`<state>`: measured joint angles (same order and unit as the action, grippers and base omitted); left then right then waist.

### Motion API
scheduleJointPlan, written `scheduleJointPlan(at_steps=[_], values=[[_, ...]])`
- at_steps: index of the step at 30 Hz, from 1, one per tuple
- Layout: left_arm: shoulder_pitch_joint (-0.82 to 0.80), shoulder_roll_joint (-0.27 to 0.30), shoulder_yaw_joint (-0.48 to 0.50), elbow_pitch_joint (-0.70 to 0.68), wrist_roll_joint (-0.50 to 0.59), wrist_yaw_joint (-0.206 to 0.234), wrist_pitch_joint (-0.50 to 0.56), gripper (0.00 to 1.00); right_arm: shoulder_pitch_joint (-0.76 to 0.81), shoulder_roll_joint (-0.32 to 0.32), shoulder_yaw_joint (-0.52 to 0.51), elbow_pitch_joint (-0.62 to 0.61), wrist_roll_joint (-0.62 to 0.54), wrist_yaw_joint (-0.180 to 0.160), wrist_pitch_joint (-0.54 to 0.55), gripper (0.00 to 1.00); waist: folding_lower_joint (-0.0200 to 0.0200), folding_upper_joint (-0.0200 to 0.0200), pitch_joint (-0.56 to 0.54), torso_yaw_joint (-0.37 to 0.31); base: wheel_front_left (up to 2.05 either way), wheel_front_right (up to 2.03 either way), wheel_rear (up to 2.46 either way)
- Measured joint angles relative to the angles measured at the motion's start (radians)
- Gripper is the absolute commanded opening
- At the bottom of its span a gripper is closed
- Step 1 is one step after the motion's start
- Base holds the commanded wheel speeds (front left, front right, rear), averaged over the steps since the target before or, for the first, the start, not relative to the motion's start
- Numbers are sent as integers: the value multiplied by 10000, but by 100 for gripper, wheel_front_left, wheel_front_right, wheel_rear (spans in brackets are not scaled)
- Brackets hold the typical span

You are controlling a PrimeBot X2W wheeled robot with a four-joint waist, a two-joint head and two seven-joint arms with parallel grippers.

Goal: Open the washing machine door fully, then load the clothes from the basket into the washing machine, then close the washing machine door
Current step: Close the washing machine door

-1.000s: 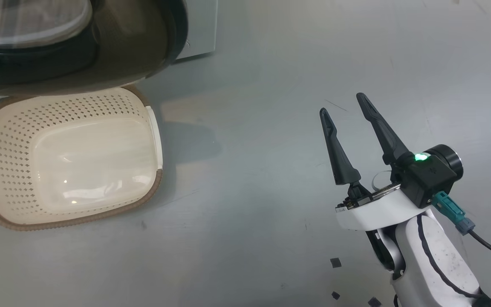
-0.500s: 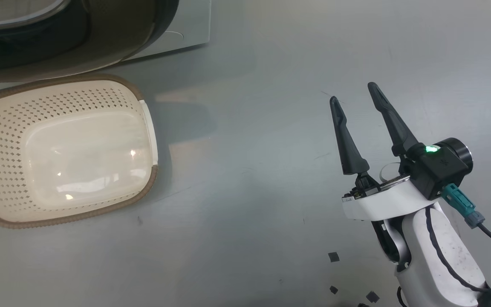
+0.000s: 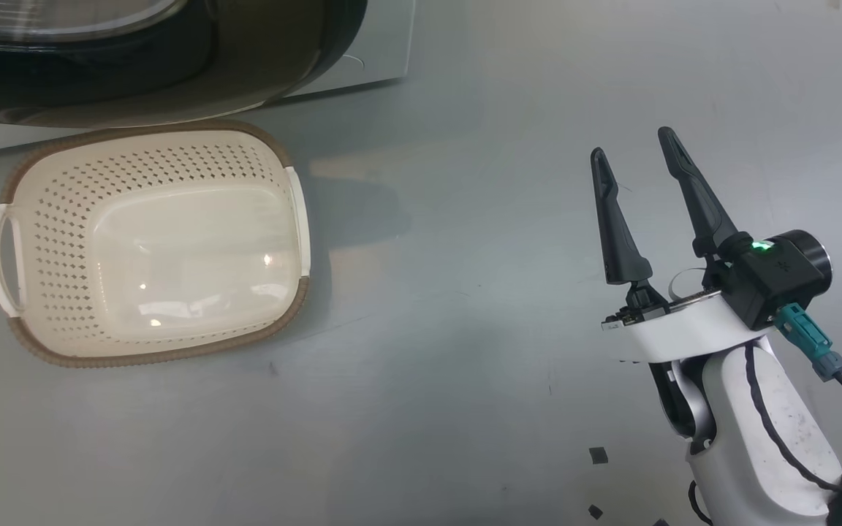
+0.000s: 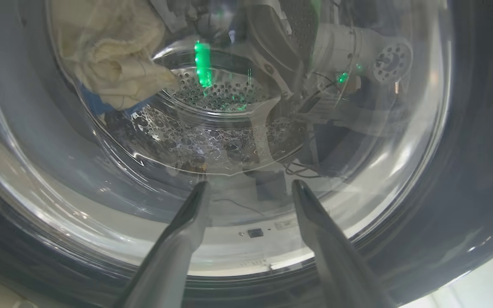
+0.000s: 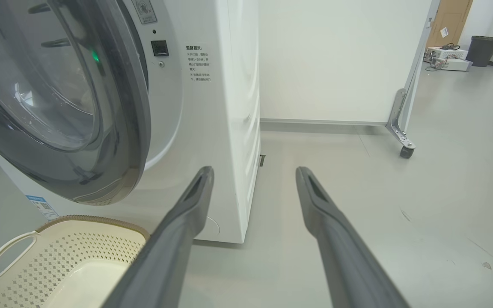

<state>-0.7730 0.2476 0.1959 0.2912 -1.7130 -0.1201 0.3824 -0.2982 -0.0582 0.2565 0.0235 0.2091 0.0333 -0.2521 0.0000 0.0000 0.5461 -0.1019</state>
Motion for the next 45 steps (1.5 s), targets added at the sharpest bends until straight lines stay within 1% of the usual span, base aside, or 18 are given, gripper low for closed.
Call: scheduleJointPlan(at_steps=[2, 6, 10, 14, 15, 19, 25, 27, 28, 32, 34, 35, 36, 41, 45], values=[[290, 2, 48, -265, 253, 0, -192, 100, 0, 0, -31, 44, -10, 0, 0, 100, 0, 0, -60, 105, 0, 0, 0], [758, 36, 468, -813, 830, -2, -840, 100, 1, 0, -127, 63, -13, 0, 0, 100, 0, 0, -183, 292, 0, 0, 0], [1467, 161, 579, -1381, 1900, -2, -1628, 100, 10, -2, -332, 107, -13, -4, 0, 100, 0, 0, -309, 467, 0, 0, 0], [2332, 382, 102, -1914, 3676, -4, -2424, 100, 54, -33, -533, 169, -107, -8, 0, 100, 0, 0, -447, 666, 0, 0, 0], [2332, 382, 102, -1914, 3676, -4, -2424, 100, 54, -33, -533, 169, -107, -8, 0, 100, 0, 0, -447, 666, 0, 0, 0], [3422, 915, -433, -2255, 5764, -6, -3490, 100, 125, -54, -583, 278, -134, -4, 0, 100, 0, 0, -640, 852, 0, 0, 0], [4714, 1198, -1229, -2397, 8380, -12, -5150, 100, 437, -98, -715, 458, -182, 6, 0, 100, 0, 0, -1033, 1092, 0, 0, 0], [5104, 1156, -1453, -2337, 8995, -29, -5588, 100, 501, -107, -765, 499, -184, 6, 0, 100, 0, 0, -1185, 1166, 0, 0, 0], [5471, 1118, -1778, -2205, 9603, -52, -5879, 100, 616, -144, -782, 539, -199, 10, 0, 100, 0, 0, -1339, 1236, 0, 0, 0], [6074, 890, -2351, -2033, 10447, -27, -6261, 100, 881, -174, -780, 711, -255, 96, 0, 100, 0, 0, -1662, 1370, 0, 0, 0], [6264, 826, -2625, -2015, 10943, 178, -6261, 100, 991, -176, -775, 755, -259, 98, 0, 100, 0, 0, -1825, 1429, 0, 0, 0], [6342, 805, -2708, -2011, 11083, 194, -6261, 100, 1062, -174, -773, 792, -259, 100, 0, 100, 0, 0, -1905, 1456, 0, 0, 0], [6391, 738, -2755, -2011, 11120, 211, -6263, 100, 1125, -167, -767, 830, -259, 102, 0, 100, 0, 0, -1986, 1480, 0, 0, 0], [6689, 500, -3160, -1981, 11773, 579, -6274, 100, 1479, -144, -765, 947, -257, 134, 0, 100, 0, 0, -2384, 1578, 0, 0, 0], [6948, 362, -3260, -1998, 11967, 855, -6299, 100, 1629, -132, -725, 982, -257, 173, 0, 100, -1, 0, -2642, 1633, 0, 0, 0]])
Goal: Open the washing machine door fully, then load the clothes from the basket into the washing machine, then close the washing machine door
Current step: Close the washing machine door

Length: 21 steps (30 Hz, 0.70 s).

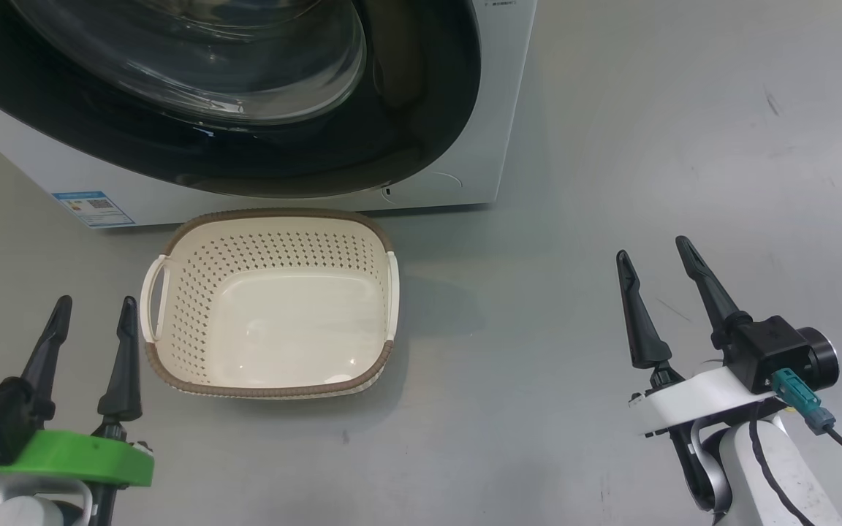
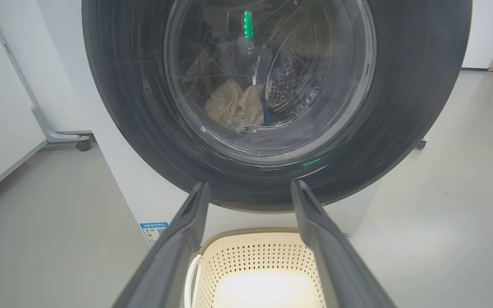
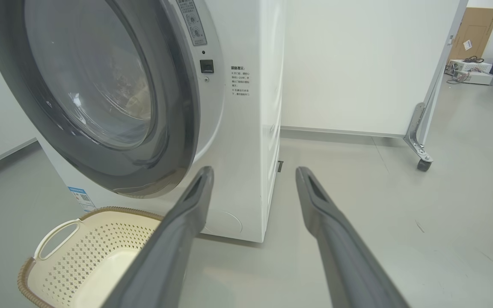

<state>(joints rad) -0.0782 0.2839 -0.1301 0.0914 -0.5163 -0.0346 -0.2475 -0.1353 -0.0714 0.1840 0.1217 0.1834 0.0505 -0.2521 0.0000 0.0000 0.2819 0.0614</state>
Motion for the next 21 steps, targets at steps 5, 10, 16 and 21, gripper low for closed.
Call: scheduleJointPlan(at_steps=[5, 10, 16, 21], values=[[43, -211, -8, -38, 161, 207, -2, 100, 23, 12, 6, -23, 0, 2, 0, 35, 0, 0, -133, 22, 0, 0, 0], [144, -359, 0, -100, 253, 353, -4, 100, 28, 12, -15, -31, 0, 12, 0, 0, 0, 0, -192, 39, 0, 0, 0], [189, -474, 6, -272, 447, 514, -15, 100, 44, 17, -17, -65, 0, 13, 0, 0, 0, 0, -195, 71, 0, 0, 0], [195, -539, 17, -366, 522, 591, -17, 100, 45, 19, -52, -79, 0, 92, 0, 0, 0, 0, -167, 119, 0, 0, 0]])
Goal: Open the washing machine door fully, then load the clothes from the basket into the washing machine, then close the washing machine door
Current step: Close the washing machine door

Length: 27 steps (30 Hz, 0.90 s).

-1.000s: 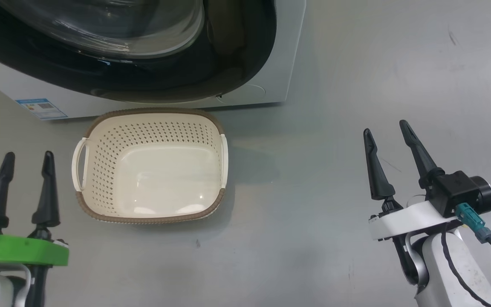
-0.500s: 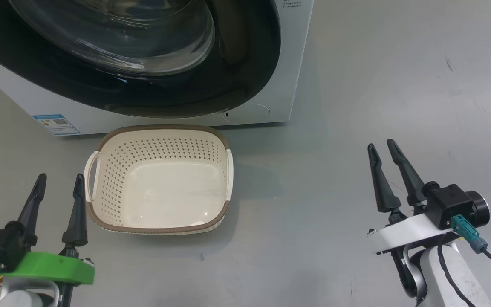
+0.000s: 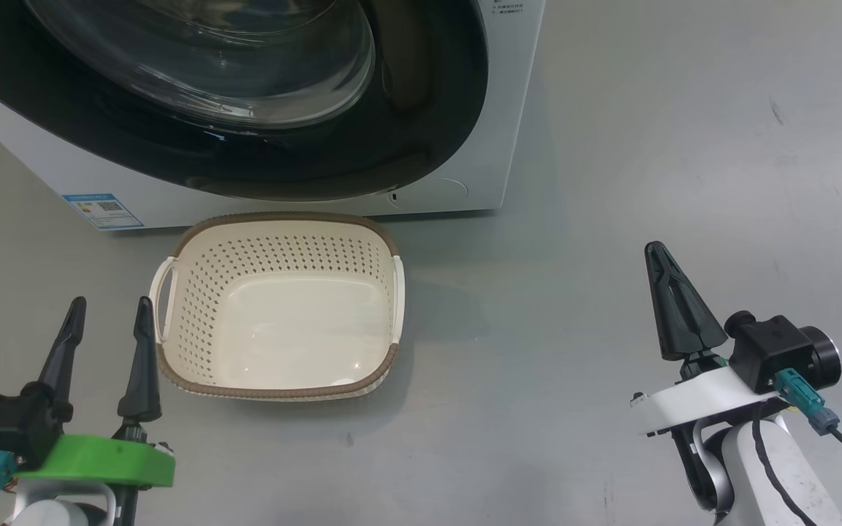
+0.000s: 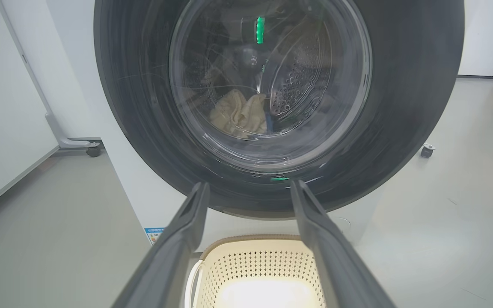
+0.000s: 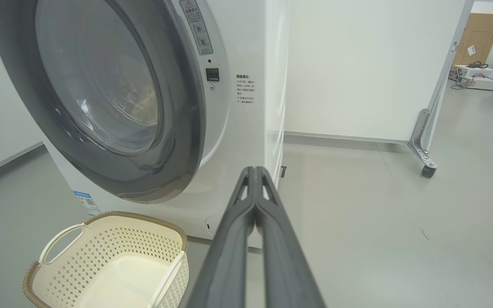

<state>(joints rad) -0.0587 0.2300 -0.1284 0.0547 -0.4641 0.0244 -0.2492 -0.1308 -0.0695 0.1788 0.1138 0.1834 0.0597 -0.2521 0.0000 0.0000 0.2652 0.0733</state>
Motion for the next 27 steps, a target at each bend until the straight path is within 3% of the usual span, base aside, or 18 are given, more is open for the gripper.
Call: scheduleJointPlan(at_steps=[14, 27], values=[[-35, -370, -194, -324, 198, 8, -23, 100, -177, -543, -125, 96, -232, 105, 0, 0, 0, 0, 179, 593, 0, 0, 0], [-361, -968, -754, -303, 401, -301, -31, 100, -2320, -1273, 314, 928, -715, 408, 374, 0, 0, 0, 446, 1770, 0, 0, 0]])
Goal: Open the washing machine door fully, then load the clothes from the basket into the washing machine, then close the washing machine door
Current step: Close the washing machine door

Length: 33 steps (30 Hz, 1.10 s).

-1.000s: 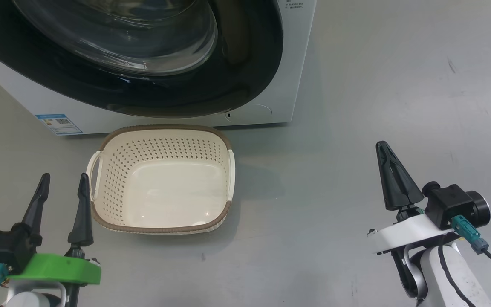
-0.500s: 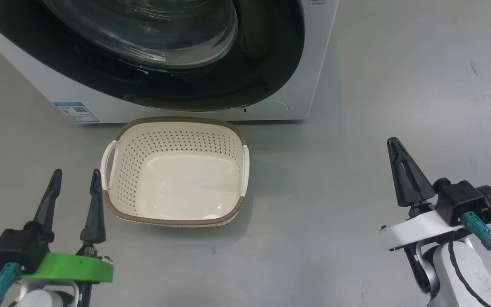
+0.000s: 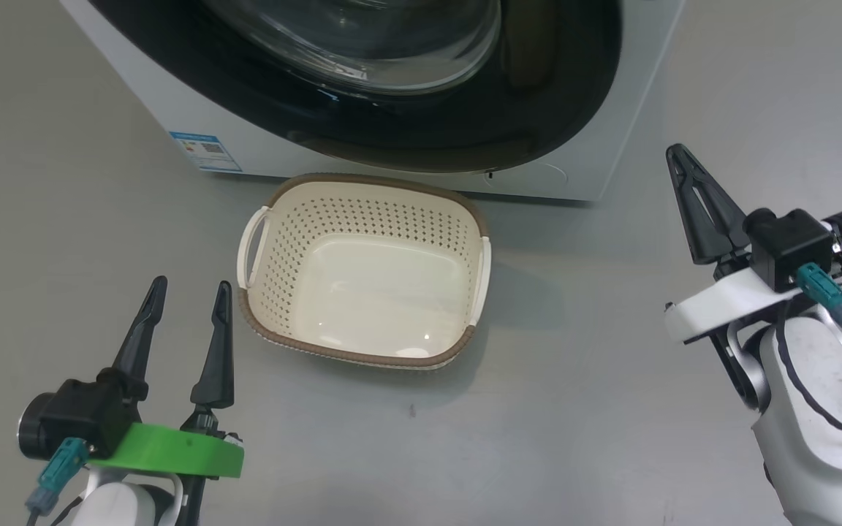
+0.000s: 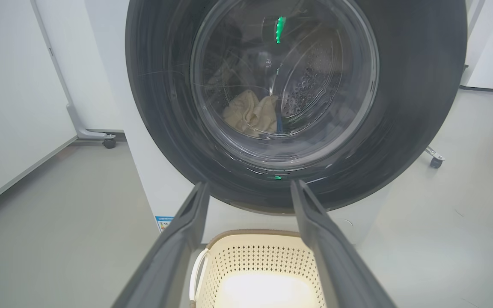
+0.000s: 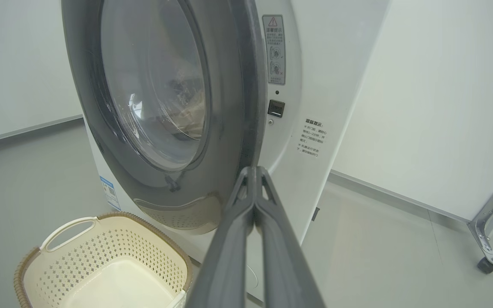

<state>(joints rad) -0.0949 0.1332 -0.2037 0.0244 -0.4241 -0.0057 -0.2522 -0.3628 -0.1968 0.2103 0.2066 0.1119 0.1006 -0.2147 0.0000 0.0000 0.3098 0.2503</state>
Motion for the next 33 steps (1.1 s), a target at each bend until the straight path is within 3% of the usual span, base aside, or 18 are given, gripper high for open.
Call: scheduleJointPlan(at_steps=[8, 20, 33], values=[[-93, -234, -8, 142, 148, -98, 0, 100, -1250, -35, 604, 792, -82, 128, 351, 0, 0, 0, 85, 845, 0, 0, 0], [-91, -391, 6, 343, 242, -230, 0, 100, -2320, -155, 715, 2127, -54, 161, 554, 0, 0, 0, -4, 1803, 0, 0, 0], [-77, -543, 151, 307, 299, -359, 0, 100, -3894, -366, 696, 3292, 111, 215, 861, 0, 0, 0, 167, 2279, 0, 0, 0]])
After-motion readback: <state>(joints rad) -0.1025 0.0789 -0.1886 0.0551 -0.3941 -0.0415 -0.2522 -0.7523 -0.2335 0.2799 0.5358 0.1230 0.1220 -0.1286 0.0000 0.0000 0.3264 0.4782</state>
